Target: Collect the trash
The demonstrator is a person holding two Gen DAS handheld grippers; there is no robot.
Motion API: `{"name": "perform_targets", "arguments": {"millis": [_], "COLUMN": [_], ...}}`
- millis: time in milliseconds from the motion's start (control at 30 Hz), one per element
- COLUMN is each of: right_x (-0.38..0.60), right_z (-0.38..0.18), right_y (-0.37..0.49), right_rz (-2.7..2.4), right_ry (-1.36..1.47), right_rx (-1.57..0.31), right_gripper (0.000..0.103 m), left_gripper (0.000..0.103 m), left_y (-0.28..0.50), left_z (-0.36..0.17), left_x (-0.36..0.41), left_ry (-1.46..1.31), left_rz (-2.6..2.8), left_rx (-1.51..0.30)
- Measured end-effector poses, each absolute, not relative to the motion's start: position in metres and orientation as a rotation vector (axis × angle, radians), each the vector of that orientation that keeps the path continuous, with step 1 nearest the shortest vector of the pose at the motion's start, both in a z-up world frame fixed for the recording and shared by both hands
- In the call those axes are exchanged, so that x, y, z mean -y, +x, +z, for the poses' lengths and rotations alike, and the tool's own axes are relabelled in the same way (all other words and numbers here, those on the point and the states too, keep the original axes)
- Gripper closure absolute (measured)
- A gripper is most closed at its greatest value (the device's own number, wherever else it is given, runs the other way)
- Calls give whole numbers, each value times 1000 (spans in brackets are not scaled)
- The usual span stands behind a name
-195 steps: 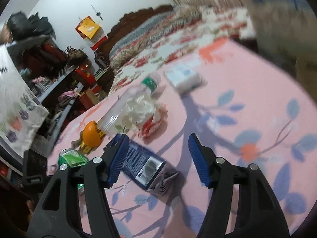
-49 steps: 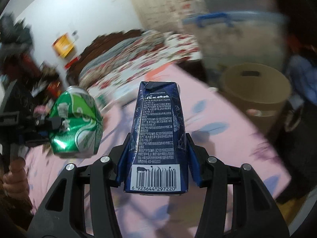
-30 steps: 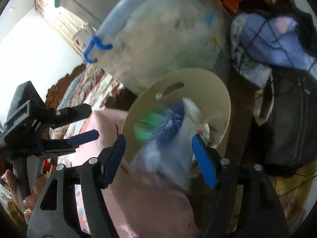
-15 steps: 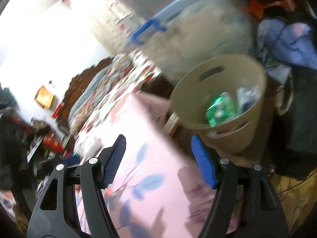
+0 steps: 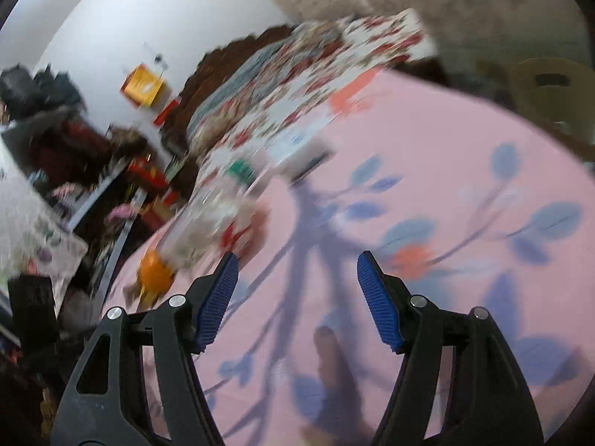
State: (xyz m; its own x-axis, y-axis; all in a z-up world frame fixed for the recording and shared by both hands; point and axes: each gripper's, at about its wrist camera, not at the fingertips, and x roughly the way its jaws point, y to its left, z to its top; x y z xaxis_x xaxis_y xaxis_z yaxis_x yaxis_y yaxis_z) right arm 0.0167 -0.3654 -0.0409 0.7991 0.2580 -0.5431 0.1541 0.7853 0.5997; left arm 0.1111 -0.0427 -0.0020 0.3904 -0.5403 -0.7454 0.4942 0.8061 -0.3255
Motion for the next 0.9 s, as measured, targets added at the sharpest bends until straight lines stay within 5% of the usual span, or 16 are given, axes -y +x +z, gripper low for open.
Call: {"name": "perform_targets", "arguments": {"millis": [167, 433, 500, 567, 767, 900], "right_x": [304, 210, 191, 168, 102, 86], "right_z": [-40, -9, 3, 15, 18, 0], "right_y": [34, 75, 95, 125, 209, 232], "right_rz": [183, 404, 452, 481, 494, 465], "right_ry": [627, 395, 335, 252, 44, -52], "right_rx": [-735, -795, -793, -787, -855, -937], "right_gripper": [35, 40, 40, 40, 39, 39], "left_gripper": [32, 34, 53, 82, 100, 101], "left_y": [133, 160, 171, 179, 163, 138], "left_z": [2, -33, -43, -46, -27, -23], "left_x": [-35, -33, -32, -35, -62, -78], "left_ry": [-87, 220, 235, 230, 76, -36], "left_rz": [-391, -257, -268, -256, -313, -375], "left_rx": [-885, -853, -880, -881, -879, -904]}}
